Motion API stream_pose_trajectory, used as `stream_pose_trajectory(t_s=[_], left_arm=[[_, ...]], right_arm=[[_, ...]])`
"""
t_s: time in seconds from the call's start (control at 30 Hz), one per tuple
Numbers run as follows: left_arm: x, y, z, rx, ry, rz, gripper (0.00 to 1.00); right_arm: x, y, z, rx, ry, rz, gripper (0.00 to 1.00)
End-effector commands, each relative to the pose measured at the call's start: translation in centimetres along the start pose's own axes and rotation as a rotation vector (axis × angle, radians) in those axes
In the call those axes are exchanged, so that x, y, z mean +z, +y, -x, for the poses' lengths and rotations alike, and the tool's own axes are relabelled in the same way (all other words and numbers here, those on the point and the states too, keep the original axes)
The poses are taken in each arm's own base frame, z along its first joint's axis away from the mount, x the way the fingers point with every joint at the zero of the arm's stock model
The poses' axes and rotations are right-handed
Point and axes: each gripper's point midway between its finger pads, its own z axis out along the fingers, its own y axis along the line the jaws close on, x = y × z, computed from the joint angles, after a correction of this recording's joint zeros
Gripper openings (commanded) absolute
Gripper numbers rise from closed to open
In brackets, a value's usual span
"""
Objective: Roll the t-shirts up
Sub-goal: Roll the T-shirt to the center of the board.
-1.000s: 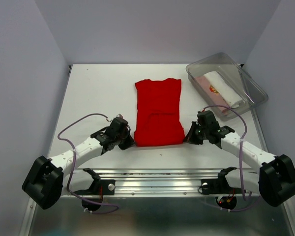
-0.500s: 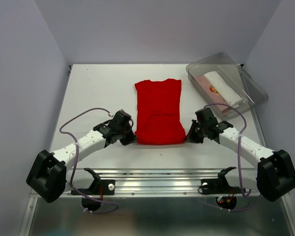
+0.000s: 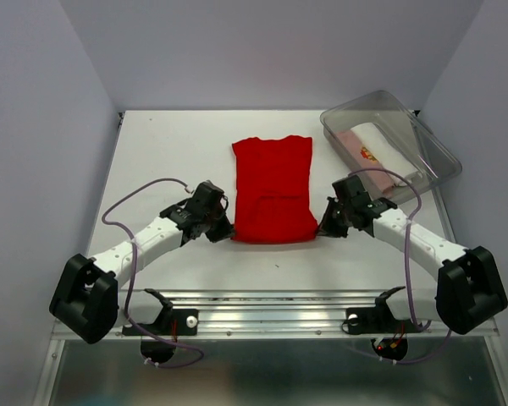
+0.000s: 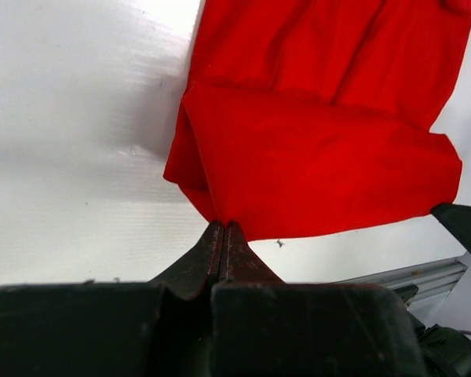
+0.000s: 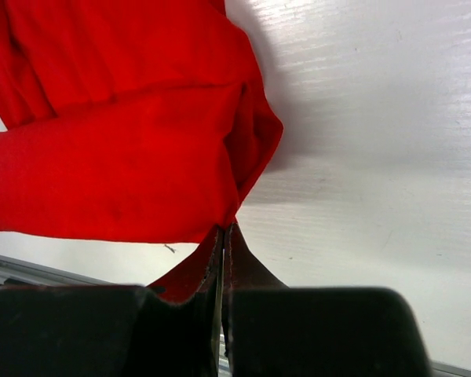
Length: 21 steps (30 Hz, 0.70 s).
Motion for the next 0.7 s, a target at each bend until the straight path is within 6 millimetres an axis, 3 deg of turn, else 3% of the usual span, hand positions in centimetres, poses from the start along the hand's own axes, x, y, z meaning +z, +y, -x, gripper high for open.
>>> stream_pose_trajectory(t_s=[0.0,0.3,0.67], left_arm=[[-0.6,-1.4,1.8,0.027,-0.037,-0.026,0.00],[0.1,-2.8,5.6,0.038,-0.077,-0.044,0.00],[3.2,-3.8,9.2,0.075,-0.069,-0.014,0.00]], right_arm=[[-0.6,1.3,2.1,-0.028,-0.061,0.003,0.03],[0.3,2.8,4.6,-0.058,-0.088,-0.019,0.04],[2.1,3.3,8.1,-0.067,-0.113,-0.050,0.04]])
